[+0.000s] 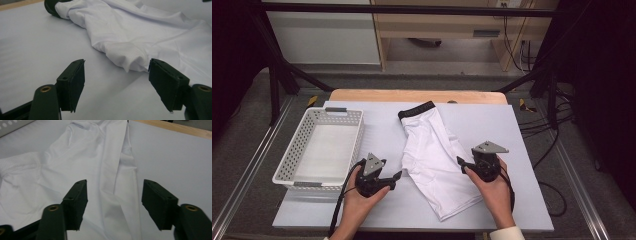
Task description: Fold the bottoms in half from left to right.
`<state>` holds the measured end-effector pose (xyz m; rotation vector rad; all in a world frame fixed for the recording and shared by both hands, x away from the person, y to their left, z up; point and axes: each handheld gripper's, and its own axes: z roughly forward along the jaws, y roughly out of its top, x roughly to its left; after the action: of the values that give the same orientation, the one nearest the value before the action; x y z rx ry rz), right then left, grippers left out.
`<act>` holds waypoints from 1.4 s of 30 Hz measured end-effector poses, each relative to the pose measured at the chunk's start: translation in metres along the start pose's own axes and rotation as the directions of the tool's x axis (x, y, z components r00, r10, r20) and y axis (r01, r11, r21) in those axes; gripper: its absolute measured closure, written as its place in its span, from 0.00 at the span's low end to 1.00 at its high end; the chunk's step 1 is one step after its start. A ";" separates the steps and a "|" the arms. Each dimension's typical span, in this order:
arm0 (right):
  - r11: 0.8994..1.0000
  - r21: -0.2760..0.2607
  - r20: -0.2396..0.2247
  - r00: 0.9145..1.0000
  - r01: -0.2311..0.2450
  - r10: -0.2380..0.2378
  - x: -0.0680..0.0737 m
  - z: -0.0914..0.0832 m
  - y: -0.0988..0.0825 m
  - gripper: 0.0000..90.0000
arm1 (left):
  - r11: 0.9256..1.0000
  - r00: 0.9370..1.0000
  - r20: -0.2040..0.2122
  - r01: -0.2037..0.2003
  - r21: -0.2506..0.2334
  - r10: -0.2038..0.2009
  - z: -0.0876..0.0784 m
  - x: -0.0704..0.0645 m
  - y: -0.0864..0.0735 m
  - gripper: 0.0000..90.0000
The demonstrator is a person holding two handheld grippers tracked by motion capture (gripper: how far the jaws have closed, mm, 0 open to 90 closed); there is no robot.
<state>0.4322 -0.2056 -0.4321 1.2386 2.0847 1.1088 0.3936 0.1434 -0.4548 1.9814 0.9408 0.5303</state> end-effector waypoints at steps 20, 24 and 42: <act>0.992 0.101 -0.037 0.996 -0.078 0.082 -0.017 0.029 -0.012 0.74 | 0.999 0.999 -0.032 0.033 0.013 -0.032 -0.014 0.005 -0.016 0.30; 0.986 0.155 -0.042 0.997 -0.059 0.066 -0.013 0.037 -0.014 0.79 | 1.000 0.999 -0.030 0.023 0.017 -0.022 -0.013 0.003 -0.016 0.30; 0.993 0.118 0.132 0.991 -0.012 -0.004 -0.021 0.026 -0.015 1.00 | 0.999 1.000 -0.023 -0.002 0.036 0.003 -0.011 -0.005 -0.017 0.30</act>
<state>0.4542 -0.2172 -0.4591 1.3348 2.0732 0.8901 0.3761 0.1507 -0.4633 2.0129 0.9686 0.5424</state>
